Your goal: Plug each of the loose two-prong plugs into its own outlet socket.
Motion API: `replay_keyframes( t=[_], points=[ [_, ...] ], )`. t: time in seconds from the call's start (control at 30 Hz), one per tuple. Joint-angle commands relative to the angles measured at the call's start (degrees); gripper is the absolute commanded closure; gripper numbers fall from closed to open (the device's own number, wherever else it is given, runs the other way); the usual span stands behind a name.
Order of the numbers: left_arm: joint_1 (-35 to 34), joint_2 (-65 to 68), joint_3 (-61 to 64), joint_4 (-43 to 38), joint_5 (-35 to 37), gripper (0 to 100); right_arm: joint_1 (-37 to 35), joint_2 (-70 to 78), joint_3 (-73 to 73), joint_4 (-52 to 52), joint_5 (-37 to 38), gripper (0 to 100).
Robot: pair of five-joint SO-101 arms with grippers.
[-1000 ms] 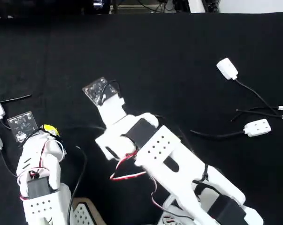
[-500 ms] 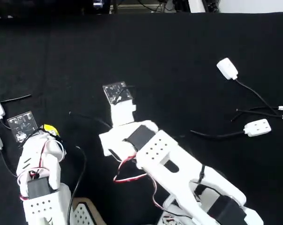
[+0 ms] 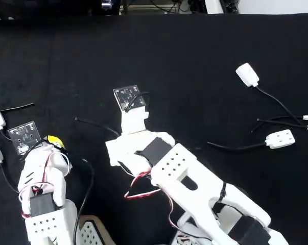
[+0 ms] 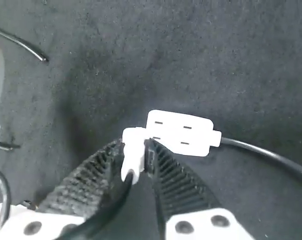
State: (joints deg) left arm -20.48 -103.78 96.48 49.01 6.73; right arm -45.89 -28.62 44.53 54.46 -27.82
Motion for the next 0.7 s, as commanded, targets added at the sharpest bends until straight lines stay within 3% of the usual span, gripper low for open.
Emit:
replay_keyframes(
  t=[0.0,0.33,0.67],
  points=[
    [0.13,-0.44,0.92,0.0,0.0,97,2.55,-0.48,-0.84,-0.97,-2.11,98.7],
    [0.13,-0.44,0.92,0.0,-0.09,97,3.43,13.67,-6.64,-0.88,-2.46,98.7],
    [0.13,-0.44,0.92,0.0,-0.09,97,2.29,14.11,-7.78,-1.05,-4.04,98.7]
  ],
)
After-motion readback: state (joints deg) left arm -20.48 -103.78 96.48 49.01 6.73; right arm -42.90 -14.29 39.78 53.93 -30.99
